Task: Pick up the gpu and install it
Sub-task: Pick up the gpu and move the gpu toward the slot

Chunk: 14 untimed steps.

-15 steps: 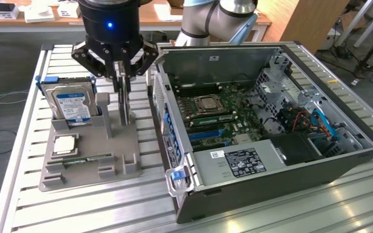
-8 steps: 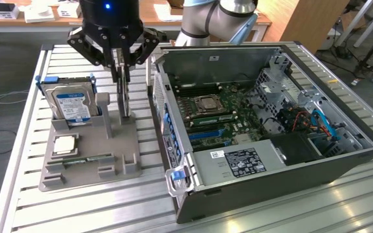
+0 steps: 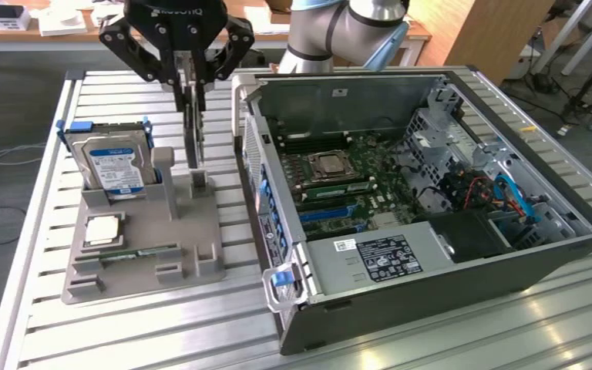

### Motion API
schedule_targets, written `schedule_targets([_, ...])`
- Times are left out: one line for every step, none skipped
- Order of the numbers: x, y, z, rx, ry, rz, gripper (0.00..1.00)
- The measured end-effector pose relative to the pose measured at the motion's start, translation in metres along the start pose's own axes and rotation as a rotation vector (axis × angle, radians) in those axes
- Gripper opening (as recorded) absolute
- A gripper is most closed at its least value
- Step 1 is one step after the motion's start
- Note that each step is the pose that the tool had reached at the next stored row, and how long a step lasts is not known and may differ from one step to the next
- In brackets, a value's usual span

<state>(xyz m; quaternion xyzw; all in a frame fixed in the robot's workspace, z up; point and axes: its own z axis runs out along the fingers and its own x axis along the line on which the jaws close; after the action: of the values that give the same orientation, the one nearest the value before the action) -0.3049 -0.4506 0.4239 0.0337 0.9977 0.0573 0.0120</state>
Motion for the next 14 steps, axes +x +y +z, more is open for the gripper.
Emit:
schedule_targets([0.000,0.0002,-0.0023,-0.0002,0.0000,0.000,0.27])
schedule_targets([0.000,0.0004,-0.0039,-0.0005,0.0000,0.000,0.27])
schedule_targets([0.000,0.0005,-0.0048,-0.0006,-0.0001,0.000,0.27])
schedule_targets([0.000,0.0005,-0.0049,-0.0007,-0.0001,0.000,0.27])
schedule_targets([0.000,0.0006,-0.0049,-0.0007,-0.0001,0.000,0.27])
schedule_targets([0.000,0.0006,-0.0049,-0.0006,0.0000,0.000,0.27])
schedule_targets([0.000,0.0006,-0.0050,-0.0006,0.0000,0.000,0.27])
schedule_targets([-0.001,0.0006,-0.0051,-0.0005,0.0002,0.000,0.27])
schedule_targets([-0.002,0.0006,-0.0051,-0.0005,0.0003,0.000,0.27])
schedule_targets([-0.003,0.0007,-0.0050,-0.0005,0.0002,0.000,0.27])
schedule_targets([-0.005,0.0009,-0.0049,-0.0005,0.0001,0.000,0.27])
schedule_targets([-0.007,0.0010,-0.0048,-0.0006,0.0001,0.000,0.27])
schedule_targets([-0.009,0.0012,-0.0047,-0.0006,0.0000,0.000,0.27])
schedule_targets([-0.012,0.0014,-0.0047,-0.0005,0.0000,0.000,0.27])
